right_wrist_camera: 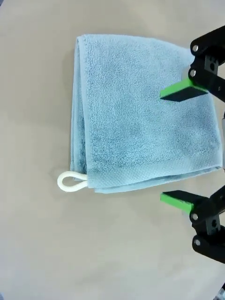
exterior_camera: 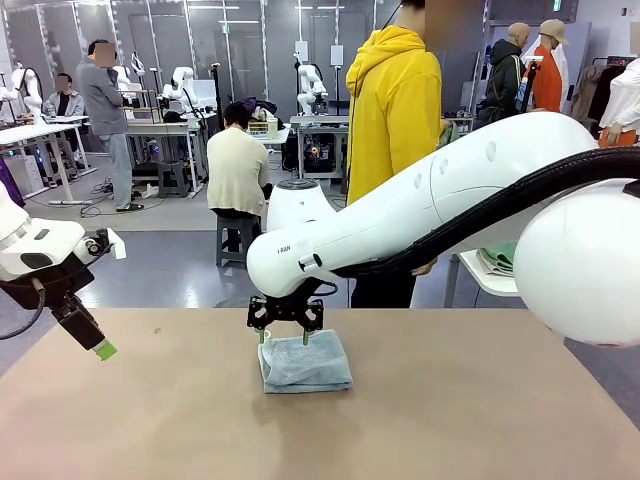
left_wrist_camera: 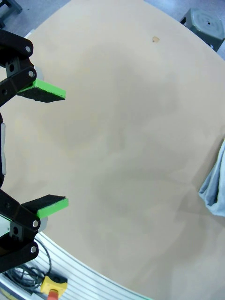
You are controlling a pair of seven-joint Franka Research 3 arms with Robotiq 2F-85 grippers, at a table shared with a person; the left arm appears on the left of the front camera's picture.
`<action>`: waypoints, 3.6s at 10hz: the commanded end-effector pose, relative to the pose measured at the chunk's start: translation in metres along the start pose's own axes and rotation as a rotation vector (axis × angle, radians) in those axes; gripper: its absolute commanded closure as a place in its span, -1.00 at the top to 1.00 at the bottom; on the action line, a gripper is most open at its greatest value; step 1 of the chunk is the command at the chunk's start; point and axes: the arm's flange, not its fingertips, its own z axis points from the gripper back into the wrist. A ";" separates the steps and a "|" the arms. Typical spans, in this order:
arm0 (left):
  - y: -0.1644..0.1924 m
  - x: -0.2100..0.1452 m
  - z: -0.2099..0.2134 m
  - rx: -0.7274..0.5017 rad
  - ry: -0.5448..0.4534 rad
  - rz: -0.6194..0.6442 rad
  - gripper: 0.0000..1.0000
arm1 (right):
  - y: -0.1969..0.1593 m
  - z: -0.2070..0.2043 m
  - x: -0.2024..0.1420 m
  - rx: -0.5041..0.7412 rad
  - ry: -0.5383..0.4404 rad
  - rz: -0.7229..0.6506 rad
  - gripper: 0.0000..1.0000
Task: Fold the towels and place them in the basket.
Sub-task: When a person lays out a Towel with hook on the table, fold it in half twice, then place the folded Towel with hook on the right side of the table.
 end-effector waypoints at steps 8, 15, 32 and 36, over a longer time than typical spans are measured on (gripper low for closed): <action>0.002 0.005 0.001 0.017 0.004 0.013 1.00 | -0.005 0.000 0.001 0.007 0.002 -0.009 1.00; 0.002 0.005 0.001 0.017 0.004 0.013 1.00 | -0.005 0.000 0.001 0.007 0.002 -0.009 1.00; 0.002 0.005 0.001 0.017 0.004 0.013 1.00 | -0.218 -0.010 0.001 0.699 0.038 -0.099 1.00; 0.002 0.005 0.001 0.017 0.004 0.013 1.00 | -0.226 -0.041 0.002 0.780 0.083 -0.139 1.00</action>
